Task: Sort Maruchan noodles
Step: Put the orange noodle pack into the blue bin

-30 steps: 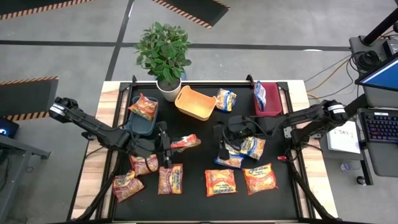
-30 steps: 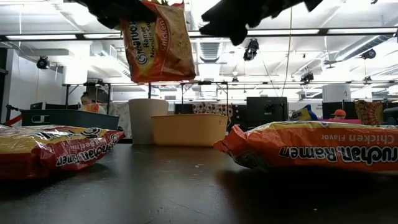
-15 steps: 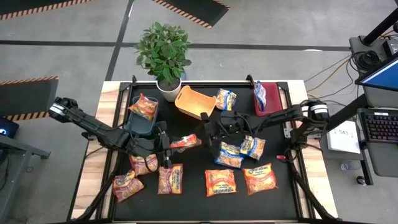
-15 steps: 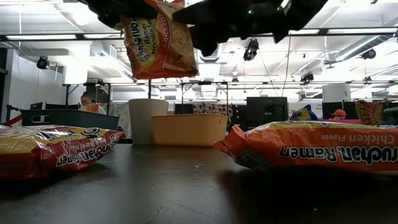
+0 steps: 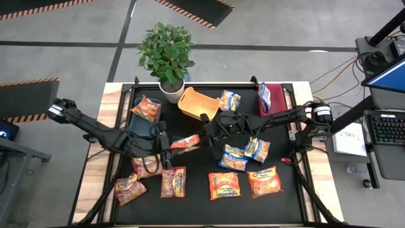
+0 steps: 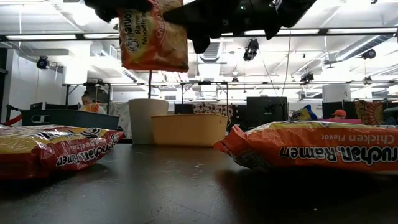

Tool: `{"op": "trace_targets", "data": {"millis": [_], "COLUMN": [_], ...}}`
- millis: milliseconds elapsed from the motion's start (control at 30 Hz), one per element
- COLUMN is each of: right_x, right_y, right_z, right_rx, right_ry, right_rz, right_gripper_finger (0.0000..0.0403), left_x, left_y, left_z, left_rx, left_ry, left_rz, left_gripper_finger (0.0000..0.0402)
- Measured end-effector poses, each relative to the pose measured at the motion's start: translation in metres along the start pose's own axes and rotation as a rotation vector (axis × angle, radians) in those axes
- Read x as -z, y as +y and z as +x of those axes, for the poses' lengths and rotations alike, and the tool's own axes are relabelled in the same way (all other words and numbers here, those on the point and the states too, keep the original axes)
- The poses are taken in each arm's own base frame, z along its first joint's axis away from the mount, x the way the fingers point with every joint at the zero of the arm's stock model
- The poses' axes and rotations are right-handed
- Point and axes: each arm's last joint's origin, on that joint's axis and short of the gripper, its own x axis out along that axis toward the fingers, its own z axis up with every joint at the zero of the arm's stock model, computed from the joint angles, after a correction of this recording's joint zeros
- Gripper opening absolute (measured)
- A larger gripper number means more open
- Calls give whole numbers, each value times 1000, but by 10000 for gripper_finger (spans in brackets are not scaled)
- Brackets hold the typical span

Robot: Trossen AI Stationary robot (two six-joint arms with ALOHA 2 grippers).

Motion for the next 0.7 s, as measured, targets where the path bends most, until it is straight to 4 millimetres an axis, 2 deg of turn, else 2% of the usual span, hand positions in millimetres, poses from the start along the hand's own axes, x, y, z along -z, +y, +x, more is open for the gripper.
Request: {"op": "trace_targets", "data": {"millis": [200,333,467,600,700], "right_x": [-3,1,5,9,9], "right_y": [-2,-8,-18,-33,-49], "right_z": [2,9,28,55,74], "right_rx": [2,106,226,321,370], "right_ry": [2,15,18,22,-1], "right_rz": [24,53,53,62,73], "right_gripper_finger": [95,95,95,95,95], "left_x": [-15,-18,-7,1,6], "left_y": [16,32,43,52,61], "left_z": [-40,-61,-71,-79,-86], "left_rx": [33,-57,-157,-231,-367], "left_ry": [-88,-157,-177,-224,-235], "left_rz": [88,51,1,-73,-144], "left_gripper_finger": [222,237,234,228,222]}}
